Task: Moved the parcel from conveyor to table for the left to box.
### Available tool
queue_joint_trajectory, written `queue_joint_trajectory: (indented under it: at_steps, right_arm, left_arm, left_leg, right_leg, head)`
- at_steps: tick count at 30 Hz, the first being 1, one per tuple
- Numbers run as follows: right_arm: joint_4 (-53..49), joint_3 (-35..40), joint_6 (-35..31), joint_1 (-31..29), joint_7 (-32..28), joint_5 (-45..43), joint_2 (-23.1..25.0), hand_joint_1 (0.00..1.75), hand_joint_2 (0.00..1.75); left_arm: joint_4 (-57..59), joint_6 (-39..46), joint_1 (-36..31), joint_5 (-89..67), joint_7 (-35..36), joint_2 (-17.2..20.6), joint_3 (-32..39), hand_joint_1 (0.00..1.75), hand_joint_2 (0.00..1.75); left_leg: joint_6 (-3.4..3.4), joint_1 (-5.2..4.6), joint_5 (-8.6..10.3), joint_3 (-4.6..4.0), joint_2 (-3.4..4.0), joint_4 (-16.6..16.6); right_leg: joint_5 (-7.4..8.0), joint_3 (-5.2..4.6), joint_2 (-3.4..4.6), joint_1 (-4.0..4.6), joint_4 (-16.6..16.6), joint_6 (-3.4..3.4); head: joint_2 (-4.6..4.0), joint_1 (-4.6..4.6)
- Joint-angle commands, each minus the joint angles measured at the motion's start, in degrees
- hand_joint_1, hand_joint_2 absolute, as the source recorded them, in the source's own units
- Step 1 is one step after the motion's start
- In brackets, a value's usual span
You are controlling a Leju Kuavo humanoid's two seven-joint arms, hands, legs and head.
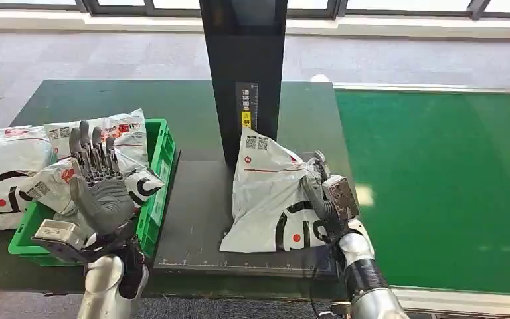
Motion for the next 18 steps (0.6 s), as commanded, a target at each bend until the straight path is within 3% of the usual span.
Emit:
queue_joint_trajectory:
  at_steps: [1,10,15,18]
  right_arm:
    - [-21.3,4.0,0.2,8.6,4.0,2.4,-1.0,0.0,0.0]
    - [-21.9,4.5,-1.5,10.7,4.6,3.4,-1.9,0.0,0.0]
    - [-22.0,6.4,5.3,10.7,1.2,-1.6,-1.9,0.0,0.0]
    - [-33.7,6.7,7.4,14.4,-3.1,-6.7,-2.5,0.0,0.0]
  left_arm:
    - [0.1,-1.1,0.1,-1.2,0.4,1.0,0.9,0.0,0.0]
    - [1.2,-1.8,-0.3,-1.3,0.4,1.1,1.0,0.0,0.0]
    - [4.1,0.5,-2.4,-3.9,2.2,1.0,-0.2,0.0,0.0]
    - [6.6,1.9,-3.3,-13.2,2.4,3.2,-7.5,0.0,0.0]
  left_leg:
    - [0.03,0.01,-0.03,0.07,-0.13,-0.1]
    - [0.04,0.01,0.0,0.06,-0.09,-0.1]
    - [0.04,0.03,0.01,0.04,-0.09,-0.1]
    - [0.05,0.02,0.04,0.04,-0.2,-0.1]
  right_leg:
    - [-0.08,0.12,-0.17,0.02,-0.1,-0.02]
    - [-0.03,0.1,-0.08,0.02,-0.1,0.0]
    - [-0.01,0.09,-0.08,0.03,-0.2,-0.01]
    - [-0.03,0.13,-0.21,0.04,-0.2,-0.01]
  head:
    - [0.0,0.0]
    - [0.0,0.0]
    - [0.0,0.0]
    - [0.0,0.0]
